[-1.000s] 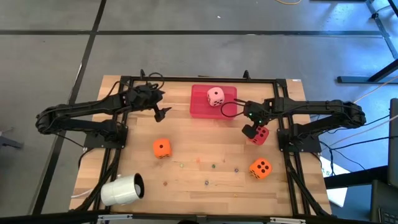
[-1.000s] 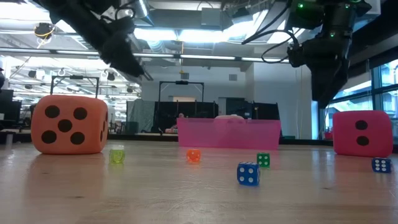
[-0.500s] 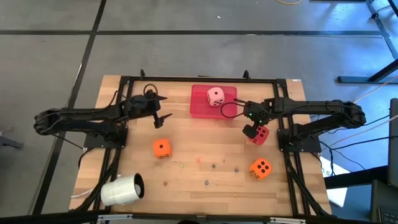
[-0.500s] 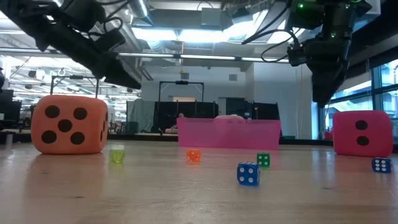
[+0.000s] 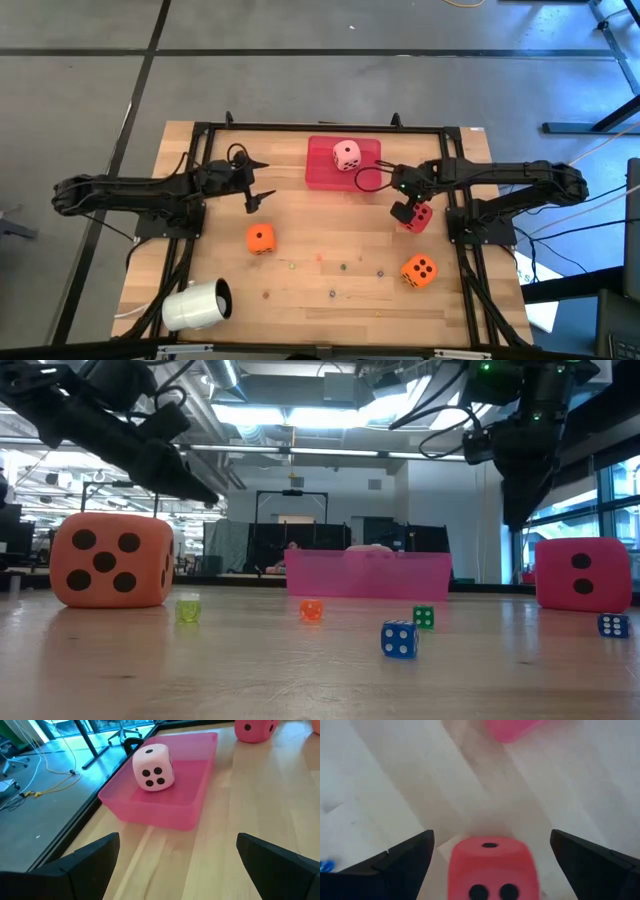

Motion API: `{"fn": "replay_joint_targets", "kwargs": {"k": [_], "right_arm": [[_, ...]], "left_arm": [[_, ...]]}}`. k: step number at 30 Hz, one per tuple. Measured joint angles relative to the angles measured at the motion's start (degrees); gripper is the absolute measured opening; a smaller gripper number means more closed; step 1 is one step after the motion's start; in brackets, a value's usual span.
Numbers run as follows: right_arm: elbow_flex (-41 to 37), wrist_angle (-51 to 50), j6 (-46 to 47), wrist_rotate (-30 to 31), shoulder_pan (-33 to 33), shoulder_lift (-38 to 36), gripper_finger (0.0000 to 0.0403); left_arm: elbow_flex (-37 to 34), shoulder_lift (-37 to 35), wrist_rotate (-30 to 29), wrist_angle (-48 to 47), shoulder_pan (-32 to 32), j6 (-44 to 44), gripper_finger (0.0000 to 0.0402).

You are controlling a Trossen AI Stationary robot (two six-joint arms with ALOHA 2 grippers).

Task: Pick & Place Dice
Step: Put the large red dice into the red container

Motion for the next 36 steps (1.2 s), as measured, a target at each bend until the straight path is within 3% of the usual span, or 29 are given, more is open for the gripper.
{"fn": "replay_joint_targets", "kwargs": {"k": [14, 36], "right_arm": [[0.0, -7.7, 8.6, -1.0, 4.7, -3.1, 0.0400], [-0.2, -10.5, 8.8, 3.0, 7.7, -3.1, 0.0400]], "left_arm": [[0.0, 0.0, -0.1, 1.1, 0.0, 0.0, 0.0398], [0.0, 0.0, -0.1, 1.1, 0.0, -0.1, 0.0398]]}}
